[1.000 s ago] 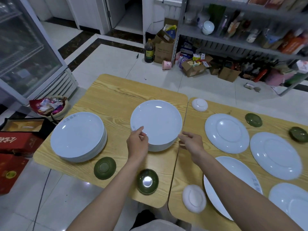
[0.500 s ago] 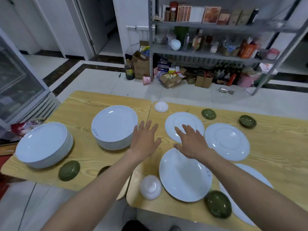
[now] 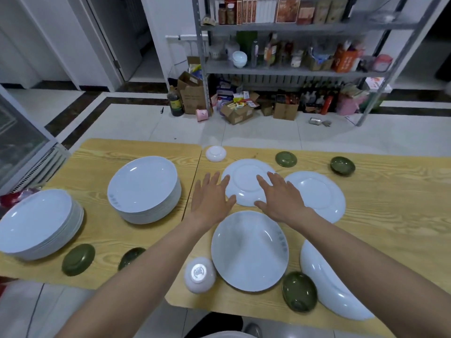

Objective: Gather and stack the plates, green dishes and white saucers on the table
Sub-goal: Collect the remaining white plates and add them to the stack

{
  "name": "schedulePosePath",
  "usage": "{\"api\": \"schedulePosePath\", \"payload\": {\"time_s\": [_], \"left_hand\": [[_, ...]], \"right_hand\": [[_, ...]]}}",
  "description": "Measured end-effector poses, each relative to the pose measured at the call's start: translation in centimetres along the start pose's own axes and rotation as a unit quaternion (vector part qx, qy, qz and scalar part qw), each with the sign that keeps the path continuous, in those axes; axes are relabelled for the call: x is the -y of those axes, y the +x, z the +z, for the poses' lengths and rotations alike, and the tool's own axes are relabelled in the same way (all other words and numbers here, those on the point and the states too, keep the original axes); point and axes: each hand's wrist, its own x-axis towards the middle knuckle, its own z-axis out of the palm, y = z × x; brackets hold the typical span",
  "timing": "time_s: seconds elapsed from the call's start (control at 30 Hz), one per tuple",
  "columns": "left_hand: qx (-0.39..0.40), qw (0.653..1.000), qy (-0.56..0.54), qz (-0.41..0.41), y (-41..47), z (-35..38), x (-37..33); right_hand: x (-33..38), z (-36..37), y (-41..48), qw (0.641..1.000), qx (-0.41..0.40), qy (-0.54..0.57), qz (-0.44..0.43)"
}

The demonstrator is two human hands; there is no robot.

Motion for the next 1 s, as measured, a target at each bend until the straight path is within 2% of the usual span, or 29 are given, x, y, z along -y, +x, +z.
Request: {"api": "schedulePosePath", "payload": {"time_s": [0.2,0.27,0.33,0.4,0.47,0.53,0.57,0.7,0.83,0.9,1.0], "left_hand": [[0.022,0.998,-0.050,-0.012,4.1,1.2,-0.5],[0.046,0.991,-0.121,-0.047,5.8,1.9,-0.5],[0.069,0.967,-0.224,-0.101,7.7,2.7,-0.1],[0.081,0.925,-0.331,-0.170,9.9,3.3,0.5],[0.088,0.876,-0.410,-0.238,12.0,4.1,1.2],[0.100,0.835,-0.453,-0.296,14.0,5.0,1.7],[0.106,0.819,-0.465,-0.320,14.9,5.6,1.9],[0.123,0.780,-0.485,-0.376,17.5,7.7,2.9],[0.146,0.764,-0.489,-0.394,18.8,9.7,3.5],[0.155,0.764,-0.491,-0.390,19.3,10.4,3.5],[0.165,0.783,-0.460,-0.385,19.8,10.9,3.5]], "right_hand": [[-1.2,1.1,2.5,0.999,0.014,0.032,0.015],[-1.6,1.5,3.7,0.995,0.024,0.088,0.035],[-1.9,1.8,5.2,0.978,0.032,0.192,0.075],[-2.4,2.2,7.0,0.934,0.040,0.324,0.143],[-3.0,2.6,8.8,0.858,0.055,0.455,0.232],[-3.7,3.3,10.2,0.786,0.065,0.536,0.301],[-4.0,3.8,10.9,0.769,0.065,0.549,0.321],[-5.2,5.7,13.4,0.771,0.043,0.522,0.362],[-6.1,7.0,15.0,0.765,0.051,0.506,0.395],[-6.4,7.4,15.7,0.775,0.054,0.487,0.399],[-6.4,8.0,16.6,0.787,0.056,0.462,0.405]]}}
